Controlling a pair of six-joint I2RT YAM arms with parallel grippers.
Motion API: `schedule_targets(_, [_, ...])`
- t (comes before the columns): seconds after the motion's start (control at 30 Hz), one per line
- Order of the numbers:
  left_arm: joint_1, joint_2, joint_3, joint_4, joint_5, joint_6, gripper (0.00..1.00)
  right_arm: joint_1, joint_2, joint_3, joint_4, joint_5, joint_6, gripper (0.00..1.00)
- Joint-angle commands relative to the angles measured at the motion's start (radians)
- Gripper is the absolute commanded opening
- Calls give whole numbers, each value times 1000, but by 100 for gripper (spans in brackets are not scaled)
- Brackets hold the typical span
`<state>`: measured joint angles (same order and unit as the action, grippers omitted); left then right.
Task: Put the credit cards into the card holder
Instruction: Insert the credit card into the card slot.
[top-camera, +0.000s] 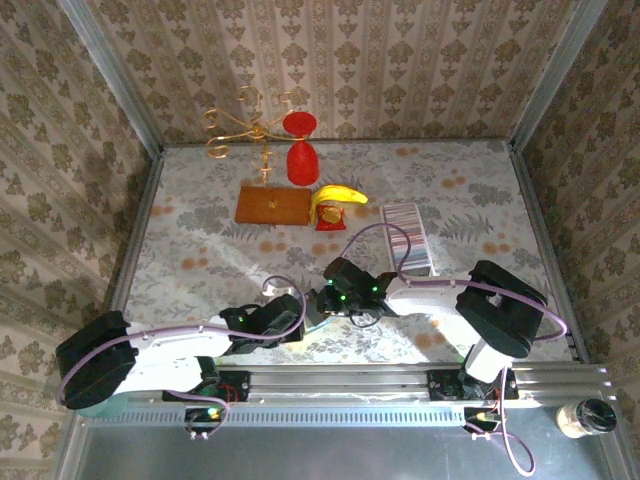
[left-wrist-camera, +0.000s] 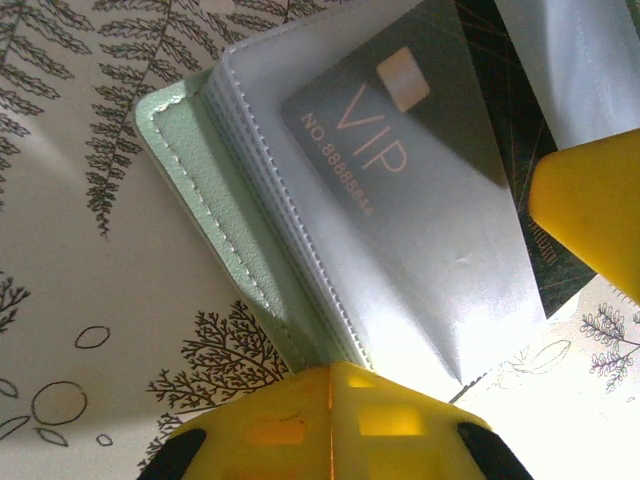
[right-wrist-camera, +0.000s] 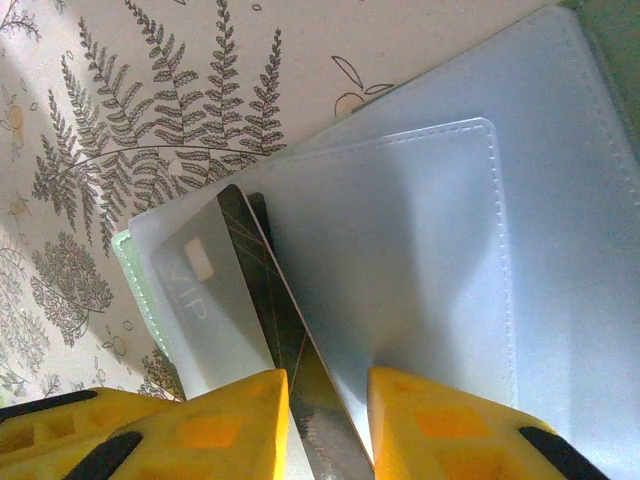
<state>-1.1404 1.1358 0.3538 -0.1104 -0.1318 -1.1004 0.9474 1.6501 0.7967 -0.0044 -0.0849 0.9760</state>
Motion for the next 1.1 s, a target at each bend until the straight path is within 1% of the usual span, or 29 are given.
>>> schedule_targets(0.0, [-10,5,-21,-8,-11,-15,8,13,-36,-5,-9,12,19,26])
schedule_targets(0.2, [-10,5,-21,-7,-9,-16,8,17,-10,-2,22,-1,40,18])
schedule_targets(0.3, [-10,5,-21,-6,-8,-15,8,17,3,-6,35,1,50,16])
schedule_targets(0.37, [-10,5,-21,-6,-7,-13,8,15,5,-20,53,3,66,13])
schedule_targets(0.53, [-10,4,-22,-8,-8,-15,8,2,-2,-74,148,-12,102,8])
schedule_targets(0.63, [-10,4,-22,-8,-7,-16,8,1,-7,-83,161,-17,102,8])
schedule_targets(0.7, [-10,4,-22,-8,-9,-15,8,1,-1,-79,164,-33,94,9])
schedule_targets(0.87, [-10,-6,-20,-15,-18,-13,8,5,9,-47,146,-69,50,19])
schedule_targets(0.93, [-10,-19,-21,-20,-24,-12,9,7,-9,-44,112,-46,36,23])
schedule_targets(0.97, [-10,-26,-22,-23,-28,-12,9,7,-22,-41,82,-25,29,26])
schedule_targets(1.07, [-9,-50,-22,-34,-34,-7,11,11,-71,-37,-13,48,10,31])
